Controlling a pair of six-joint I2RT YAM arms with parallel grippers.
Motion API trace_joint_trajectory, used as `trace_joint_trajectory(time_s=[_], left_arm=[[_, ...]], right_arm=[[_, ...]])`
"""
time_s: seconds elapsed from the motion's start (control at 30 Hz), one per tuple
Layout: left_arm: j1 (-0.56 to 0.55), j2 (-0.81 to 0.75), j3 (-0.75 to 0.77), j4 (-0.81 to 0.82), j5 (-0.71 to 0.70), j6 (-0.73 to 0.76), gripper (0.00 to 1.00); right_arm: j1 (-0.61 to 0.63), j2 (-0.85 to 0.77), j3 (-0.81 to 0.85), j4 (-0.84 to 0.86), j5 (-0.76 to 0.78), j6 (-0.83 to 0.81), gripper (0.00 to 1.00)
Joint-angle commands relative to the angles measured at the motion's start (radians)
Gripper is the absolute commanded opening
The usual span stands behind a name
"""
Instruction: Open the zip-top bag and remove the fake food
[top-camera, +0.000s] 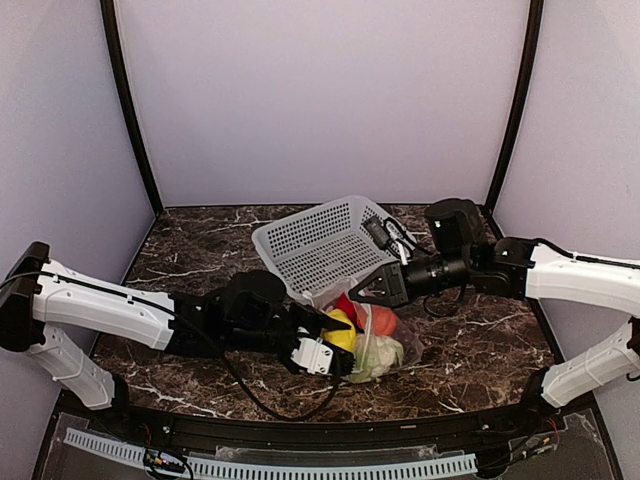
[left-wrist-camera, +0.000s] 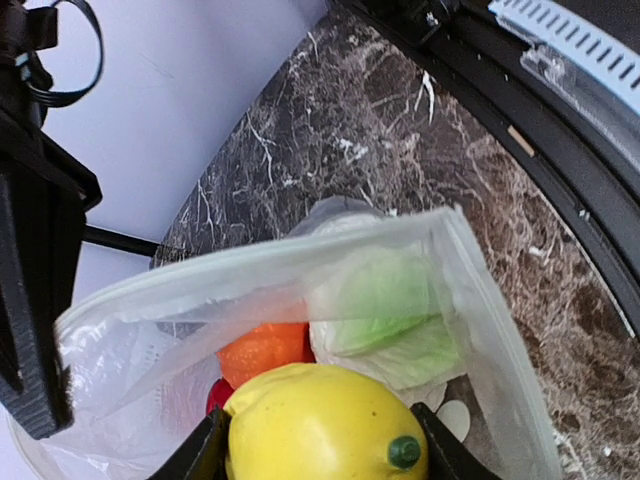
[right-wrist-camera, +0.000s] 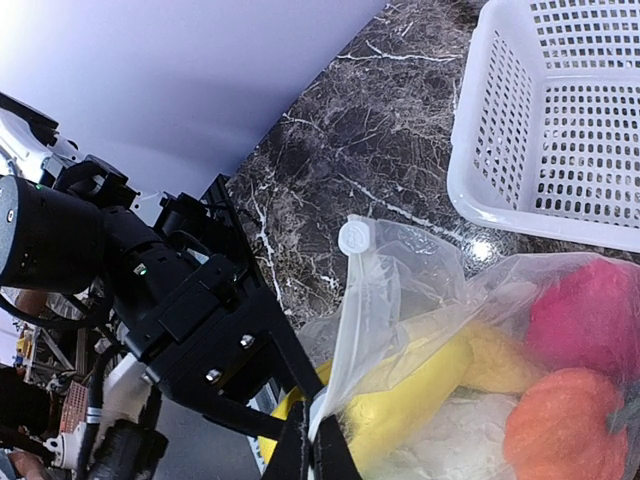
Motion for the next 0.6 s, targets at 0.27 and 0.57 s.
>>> trace_joint_trajectory(time_s=[0.27, 0.57], left_arm=[[0.124, -0.175, -0.030, 0.205, 0.334, -0.588, 0.34], [0.346, -0.228, 0.026, 0.280, 0.265, -0.966, 0.35]], right_arm=[[-0.033, -0.031, -0.053, 0.058, 0.019, 0.019, 0.00], [-0.058, -0.061, -0.088, 0.053, 0.026, 0.027, 0.00]])
